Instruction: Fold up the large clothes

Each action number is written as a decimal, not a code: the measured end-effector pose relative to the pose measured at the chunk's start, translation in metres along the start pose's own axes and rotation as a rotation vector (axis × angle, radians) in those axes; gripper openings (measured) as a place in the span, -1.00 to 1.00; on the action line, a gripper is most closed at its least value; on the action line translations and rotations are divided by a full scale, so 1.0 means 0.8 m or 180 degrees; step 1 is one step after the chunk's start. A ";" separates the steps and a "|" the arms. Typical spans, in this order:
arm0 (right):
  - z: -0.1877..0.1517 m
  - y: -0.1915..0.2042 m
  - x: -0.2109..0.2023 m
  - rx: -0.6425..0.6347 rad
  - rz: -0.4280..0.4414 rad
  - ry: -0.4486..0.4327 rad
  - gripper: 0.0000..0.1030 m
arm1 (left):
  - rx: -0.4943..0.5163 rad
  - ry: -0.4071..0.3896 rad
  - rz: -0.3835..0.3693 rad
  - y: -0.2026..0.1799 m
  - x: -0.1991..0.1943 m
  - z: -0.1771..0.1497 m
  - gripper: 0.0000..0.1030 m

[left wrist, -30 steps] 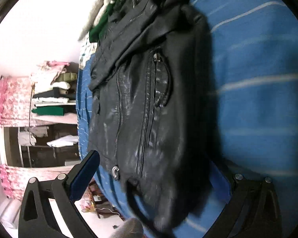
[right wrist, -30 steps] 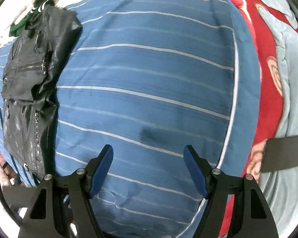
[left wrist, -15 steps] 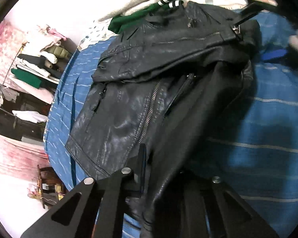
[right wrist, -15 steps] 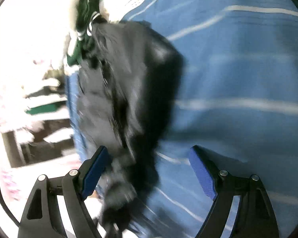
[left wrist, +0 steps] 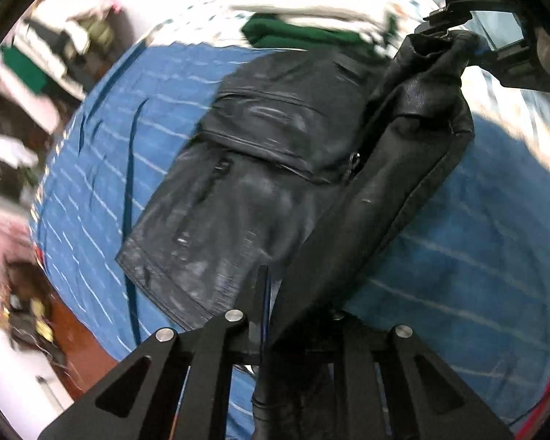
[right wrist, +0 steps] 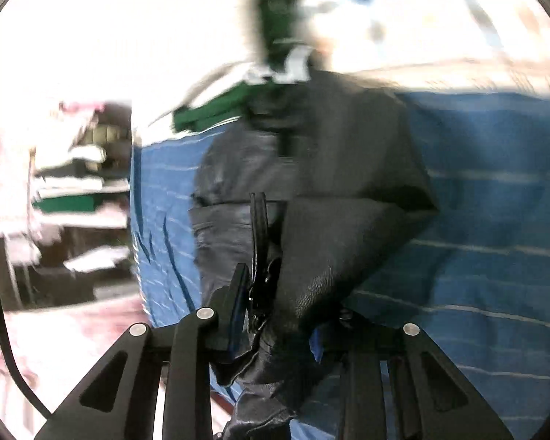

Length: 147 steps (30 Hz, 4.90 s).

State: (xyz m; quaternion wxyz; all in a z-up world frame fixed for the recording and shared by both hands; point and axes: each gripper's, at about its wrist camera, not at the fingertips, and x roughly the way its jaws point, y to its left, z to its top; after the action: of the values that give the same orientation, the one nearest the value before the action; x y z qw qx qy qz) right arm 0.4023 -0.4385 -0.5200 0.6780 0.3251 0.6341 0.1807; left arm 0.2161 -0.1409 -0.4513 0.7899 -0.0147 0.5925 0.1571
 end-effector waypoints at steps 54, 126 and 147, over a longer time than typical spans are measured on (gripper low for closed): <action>0.065 -0.085 0.081 0.0488 0.0530 -0.0340 -0.57 | -0.1162 0.0071 0.0038 0.261 0.171 0.059 1.00; -0.234 -0.311 -0.203 0.1291 -0.0559 -0.0528 0.22 | -0.0001 0.0553 -0.0409 -0.079 0.216 0.103 1.00; -0.189 -0.326 -0.109 0.1269 0.1078 -0.1485 -0.54 | 0.0173 0.0550 -0.0534 -0.080 0.225 0.104 1.00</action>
State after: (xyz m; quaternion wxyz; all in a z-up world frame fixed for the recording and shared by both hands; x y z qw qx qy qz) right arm 0.1999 -0.6525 -0.6274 0.6883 0.5842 0.4219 0.0840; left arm 0.3553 -0.1424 -0.6065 0.7464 -0.0563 0.6591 0.0725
